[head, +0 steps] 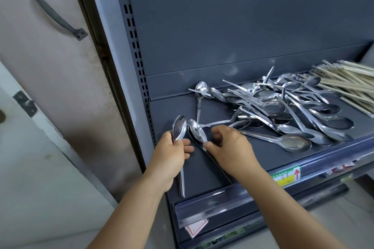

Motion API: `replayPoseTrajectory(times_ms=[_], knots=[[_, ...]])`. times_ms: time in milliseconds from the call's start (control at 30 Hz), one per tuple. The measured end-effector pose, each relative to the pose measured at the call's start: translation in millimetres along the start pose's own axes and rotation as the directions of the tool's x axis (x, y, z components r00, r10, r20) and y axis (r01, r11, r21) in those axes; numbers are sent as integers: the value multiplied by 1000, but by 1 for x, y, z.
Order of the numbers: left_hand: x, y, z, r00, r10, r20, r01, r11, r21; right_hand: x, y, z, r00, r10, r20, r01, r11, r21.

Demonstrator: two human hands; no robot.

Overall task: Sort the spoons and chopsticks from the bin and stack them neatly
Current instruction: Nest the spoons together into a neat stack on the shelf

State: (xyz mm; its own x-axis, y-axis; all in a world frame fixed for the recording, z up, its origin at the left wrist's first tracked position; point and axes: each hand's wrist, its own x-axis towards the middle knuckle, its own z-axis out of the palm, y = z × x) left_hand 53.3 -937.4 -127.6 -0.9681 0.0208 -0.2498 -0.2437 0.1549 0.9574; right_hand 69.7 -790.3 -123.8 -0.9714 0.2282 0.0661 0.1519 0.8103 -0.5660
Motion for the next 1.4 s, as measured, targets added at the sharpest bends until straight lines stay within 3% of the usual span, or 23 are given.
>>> replayPoseTrajectory(times_ms=[233, 533, 900, 1133, 1233, 1400], knots=[[4, 10, 2, 1000, -7, 27, 7, 1000, 1, 1, -18, 13, 998, -64, 17, 63, 994, 85], [4, 11, 10, 996, 69, 63, -72, 996, 56, -5, -24, 10, 997, -65, 44, 40, 902, 429], [-1, 20, 26, 979, 137, 151, -111, 980, -167, -9, -20, -2, 997, 24, -77, 31, 772, 635], [-3, 32, 55, 952, 137, 274, -83, 977, -199, -14, -6, -29, 982, -82, -169, 154, 867, 474], [-5, 39, 69, 930, 138, 340, -79, 980, -180, -17, 9, -41, 977, -55, -207, 148, 872, 467], [-4, 45, 90, 918, 153, 365, -149, 988, -39, -22, 57, -69, 895, 114, -431, -38, 983, 181]])
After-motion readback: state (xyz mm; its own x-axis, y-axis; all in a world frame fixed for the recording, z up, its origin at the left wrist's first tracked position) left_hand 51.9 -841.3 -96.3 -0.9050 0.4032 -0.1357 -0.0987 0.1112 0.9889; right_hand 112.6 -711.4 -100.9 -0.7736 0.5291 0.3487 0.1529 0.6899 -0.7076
